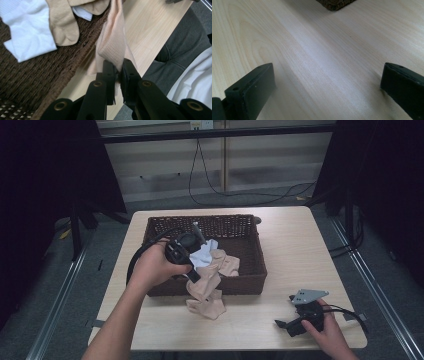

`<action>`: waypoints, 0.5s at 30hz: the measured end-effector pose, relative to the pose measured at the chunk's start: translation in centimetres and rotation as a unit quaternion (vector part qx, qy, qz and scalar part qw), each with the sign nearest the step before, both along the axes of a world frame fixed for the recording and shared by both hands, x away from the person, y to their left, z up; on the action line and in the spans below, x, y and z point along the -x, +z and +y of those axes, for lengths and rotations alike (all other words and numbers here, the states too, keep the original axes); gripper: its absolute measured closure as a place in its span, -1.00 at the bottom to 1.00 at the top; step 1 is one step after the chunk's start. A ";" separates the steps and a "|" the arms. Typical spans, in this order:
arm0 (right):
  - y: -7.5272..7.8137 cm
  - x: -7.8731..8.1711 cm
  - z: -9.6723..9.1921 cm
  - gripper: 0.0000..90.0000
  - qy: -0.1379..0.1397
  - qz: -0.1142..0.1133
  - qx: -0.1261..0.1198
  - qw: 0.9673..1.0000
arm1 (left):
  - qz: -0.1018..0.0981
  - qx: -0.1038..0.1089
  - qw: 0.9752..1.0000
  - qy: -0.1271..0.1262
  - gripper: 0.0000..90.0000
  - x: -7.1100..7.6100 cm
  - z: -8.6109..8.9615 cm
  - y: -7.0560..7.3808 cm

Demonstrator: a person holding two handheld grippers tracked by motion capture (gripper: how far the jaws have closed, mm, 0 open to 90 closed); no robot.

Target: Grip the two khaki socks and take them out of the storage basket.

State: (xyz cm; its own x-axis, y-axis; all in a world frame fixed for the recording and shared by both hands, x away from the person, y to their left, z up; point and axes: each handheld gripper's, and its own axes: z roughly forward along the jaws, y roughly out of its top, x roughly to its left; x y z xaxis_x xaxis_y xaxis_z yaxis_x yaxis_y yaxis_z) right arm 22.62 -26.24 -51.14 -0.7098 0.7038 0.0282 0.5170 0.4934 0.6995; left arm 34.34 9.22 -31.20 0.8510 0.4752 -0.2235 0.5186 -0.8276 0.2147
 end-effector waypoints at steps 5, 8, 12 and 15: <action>0.0 0.0 0.0 -1.00 -0.001 0.002 0.000 1.000 | 0.002 0.001 1.000 -0.003 0.85 0.5 -0.2 -1.1; 0.0 0.0 0.0 -1.00 0.000 0.002 0.002 1.000 | 0.000 -0.005 1.000 -0.005 0.84 0.9 -0.3 -2.0; 0.0 0.0 0.0 -1.00 0.000 0.002 0.002 1.000 | 0.007 0.002 1.000 -0.008 0.84 1.5 -0.6 -3.4; 0.0 0.0 0.0 -1.00 0.000 0.002 0.002 1.000 | -0.005 -0.011 1.000 -0.013 0.55 1.7 -0.7 -4.6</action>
